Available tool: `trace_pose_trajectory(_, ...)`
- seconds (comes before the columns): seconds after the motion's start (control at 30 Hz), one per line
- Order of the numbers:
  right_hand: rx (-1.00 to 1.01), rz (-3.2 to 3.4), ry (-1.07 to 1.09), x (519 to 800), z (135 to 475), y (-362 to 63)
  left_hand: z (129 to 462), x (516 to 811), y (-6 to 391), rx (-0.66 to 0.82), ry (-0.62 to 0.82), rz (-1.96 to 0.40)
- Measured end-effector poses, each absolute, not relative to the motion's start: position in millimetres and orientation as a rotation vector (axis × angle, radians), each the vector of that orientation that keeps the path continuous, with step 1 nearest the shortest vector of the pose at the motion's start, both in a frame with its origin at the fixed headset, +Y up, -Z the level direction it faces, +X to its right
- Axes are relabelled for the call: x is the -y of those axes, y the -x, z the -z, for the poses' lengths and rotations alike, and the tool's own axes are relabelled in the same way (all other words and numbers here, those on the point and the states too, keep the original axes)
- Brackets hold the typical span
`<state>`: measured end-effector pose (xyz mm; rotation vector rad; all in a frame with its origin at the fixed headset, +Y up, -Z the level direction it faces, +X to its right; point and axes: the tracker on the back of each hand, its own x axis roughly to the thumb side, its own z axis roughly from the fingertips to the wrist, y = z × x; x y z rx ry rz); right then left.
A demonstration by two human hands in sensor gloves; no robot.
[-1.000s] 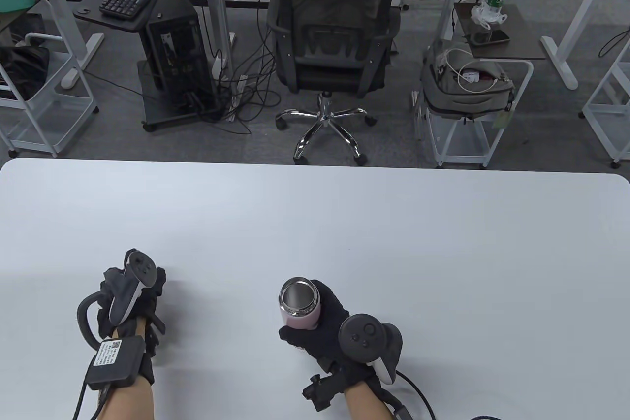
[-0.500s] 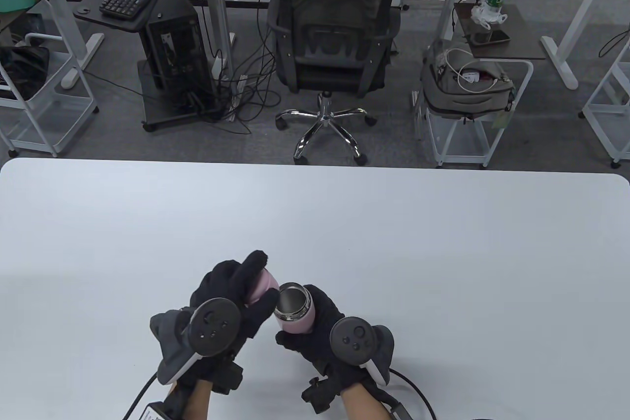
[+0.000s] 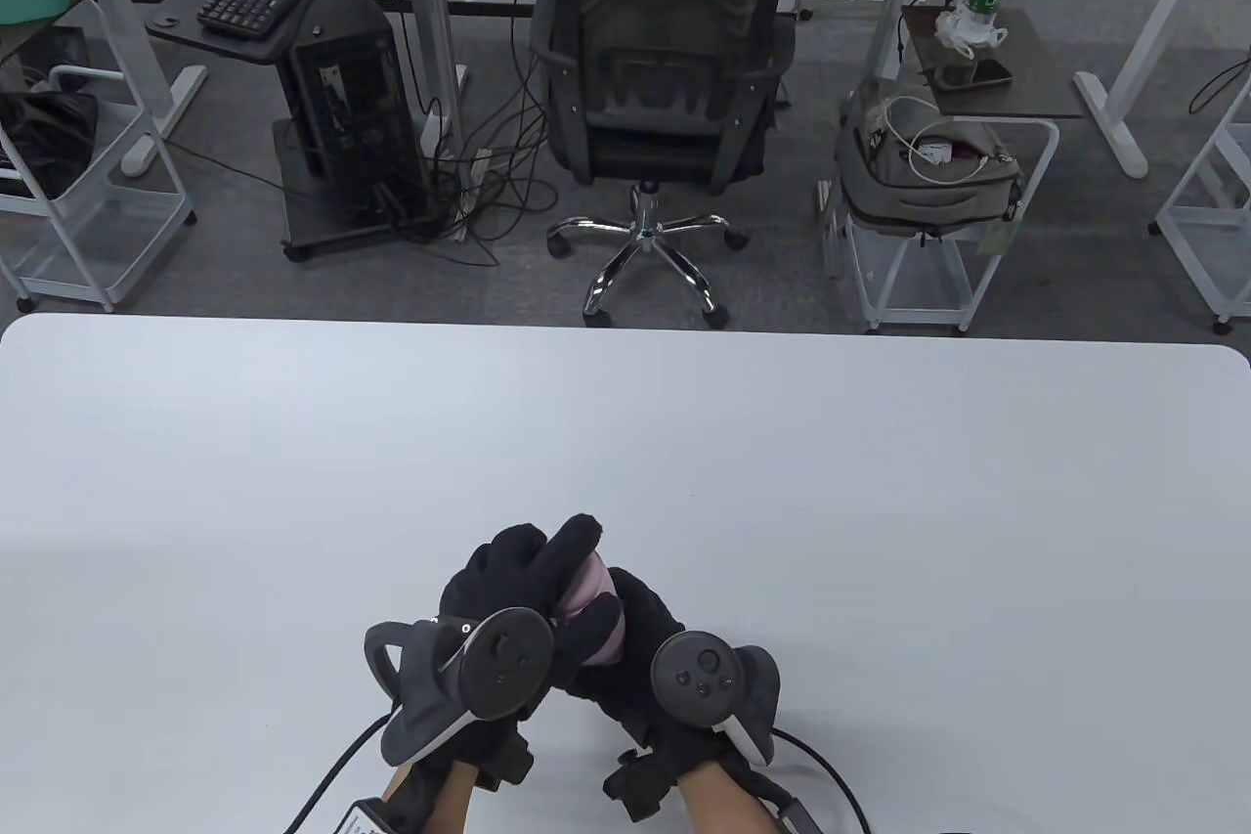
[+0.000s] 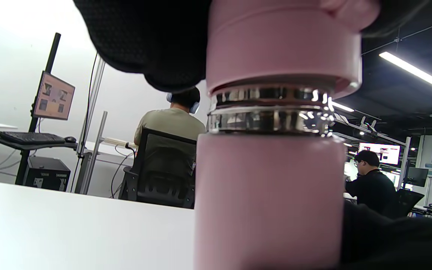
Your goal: Close thermos by twisting cap
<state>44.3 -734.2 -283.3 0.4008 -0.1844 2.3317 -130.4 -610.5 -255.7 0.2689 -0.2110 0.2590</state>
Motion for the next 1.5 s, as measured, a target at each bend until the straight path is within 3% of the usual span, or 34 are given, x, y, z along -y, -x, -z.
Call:
trace_pose_trajectory(0.53,0.196,-2.313,-0.397,730,282,-47,260,614,134,0.241,-0.195,-0.302)
trace_pose_trajectory(0.93,0.190,-2.318,-0.455,727,282,-48,265,618,140,0.447,-0.210,-0.341)
trace_pose_trajectory(1.13,0.183,-2.306,-0.452,727,281,-48,266,617,143,0.523,-0.115,-0.379)
trace_pose_trajectory(1.2,0.189,-2.300,-0.444,726,281,-49,266,617,144,0.495,-0.102,-0.382)
trace_pose_trajectory(1.33,0.192,-2.301,-0.439,726,281,-50,264,617,143,0.254,-0.099,-0.354)
trace_pose_trajectory(1.5,0.178,-2.306,-0.439,727,281,-49,263,620,135,0.227,-0.164,-0.300)
